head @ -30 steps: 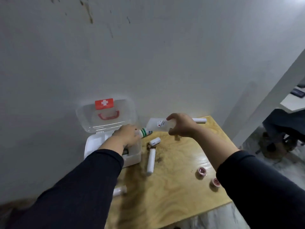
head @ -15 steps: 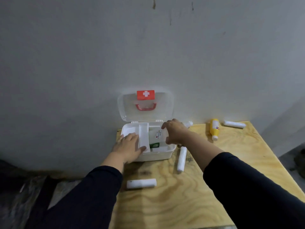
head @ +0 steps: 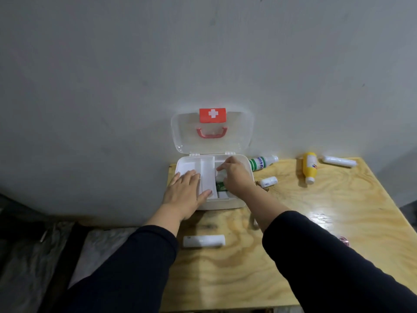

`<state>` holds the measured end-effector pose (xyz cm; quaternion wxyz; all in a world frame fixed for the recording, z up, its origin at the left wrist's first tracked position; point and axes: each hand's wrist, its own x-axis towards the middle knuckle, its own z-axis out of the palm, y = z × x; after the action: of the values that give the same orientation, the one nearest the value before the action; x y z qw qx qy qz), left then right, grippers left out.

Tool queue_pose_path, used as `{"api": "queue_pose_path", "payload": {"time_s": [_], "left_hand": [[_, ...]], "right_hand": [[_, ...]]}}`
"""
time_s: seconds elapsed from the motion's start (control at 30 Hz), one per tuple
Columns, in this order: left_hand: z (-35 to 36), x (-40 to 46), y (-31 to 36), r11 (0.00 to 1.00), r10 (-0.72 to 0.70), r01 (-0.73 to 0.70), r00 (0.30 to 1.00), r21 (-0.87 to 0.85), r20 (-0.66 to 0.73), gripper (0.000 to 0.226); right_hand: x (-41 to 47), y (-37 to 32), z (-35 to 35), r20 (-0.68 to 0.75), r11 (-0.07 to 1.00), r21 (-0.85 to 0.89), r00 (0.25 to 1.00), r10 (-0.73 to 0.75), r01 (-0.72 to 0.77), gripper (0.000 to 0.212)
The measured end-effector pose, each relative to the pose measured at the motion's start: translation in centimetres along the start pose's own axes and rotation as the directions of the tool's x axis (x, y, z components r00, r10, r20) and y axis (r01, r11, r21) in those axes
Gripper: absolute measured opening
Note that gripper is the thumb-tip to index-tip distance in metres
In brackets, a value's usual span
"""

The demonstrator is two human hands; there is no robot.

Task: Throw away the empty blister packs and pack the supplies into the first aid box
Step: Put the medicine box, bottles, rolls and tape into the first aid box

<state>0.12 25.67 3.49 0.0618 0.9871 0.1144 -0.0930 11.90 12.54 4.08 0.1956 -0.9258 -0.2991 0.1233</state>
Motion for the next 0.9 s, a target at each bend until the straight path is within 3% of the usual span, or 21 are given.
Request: {"api": "queue_pose_path", "payload": {"time_s": [0.13, 0.27, 0.4, 0.5, 0.6, 0.73, 0.9], "left_hand": [[-0.2, -0.3, 0.0, 1.0, -0.003, 0.003, 1.0, -0.005, 0.007, 0.073], [-0.5, -0.2, 0.4, 0.999, -0.028, 0.028, 0.999, -0.017, -0.024, 0.076], [0.1, 0.2, 1.3, 0.995, -0.076, 0.071, 0.994, -0.072, -0.075, 0.084], [1.1, 0.6, 1.4, 0.994, -0.077, 0.07, 0.993, -0.079, -0.086, 0.083], [2.1, 0.8, 1.3, 0.995, -0.082, 0.073, 0.988, -0.067, -0.129, 0.082], [2.8, 1.1, 1.1, 0.996, -0.084, 0.078, 0.98, -0.039, -0.181, 0.084], [2.9, 1.0, 1.1, 0.996, -0.084, 0.079, 0.976, -0.034, -0.202, 0.087]], "right_hand": [[-0.3, 0.2, -0.9, -0.01, 0.999, 0.051, 1.0, 0.0, 0.001, 0.045], [-1.0, 1.1, -3.0, -0.132, 0.99, 0.139, 0.991, 0.017, 0.001, 0.034], [-1.3, 3.6, -4.7, -0.255, 0.944, 0.29, 0.938, 0.233, -0.156, 0.033], [-1.0, 6.5, -5.1, -0.17, 0.825, 0.425, 0.862, 0.477, -0.373, 0.039], [-0.4, 8.9, -4.5, -0.047, 0.645, 0.585, 0.772, 0.633, -0.493, 0.049], [1.5, 10.1, -3.8, 0.079, 0.372, 0.766, 0.652, 0.754, -0.524, 0.047], [4.2, 10.1, -2.8, 0.167, 0.21, 0.817, 0.569, 0.805, -0.537, 0.065]]}}
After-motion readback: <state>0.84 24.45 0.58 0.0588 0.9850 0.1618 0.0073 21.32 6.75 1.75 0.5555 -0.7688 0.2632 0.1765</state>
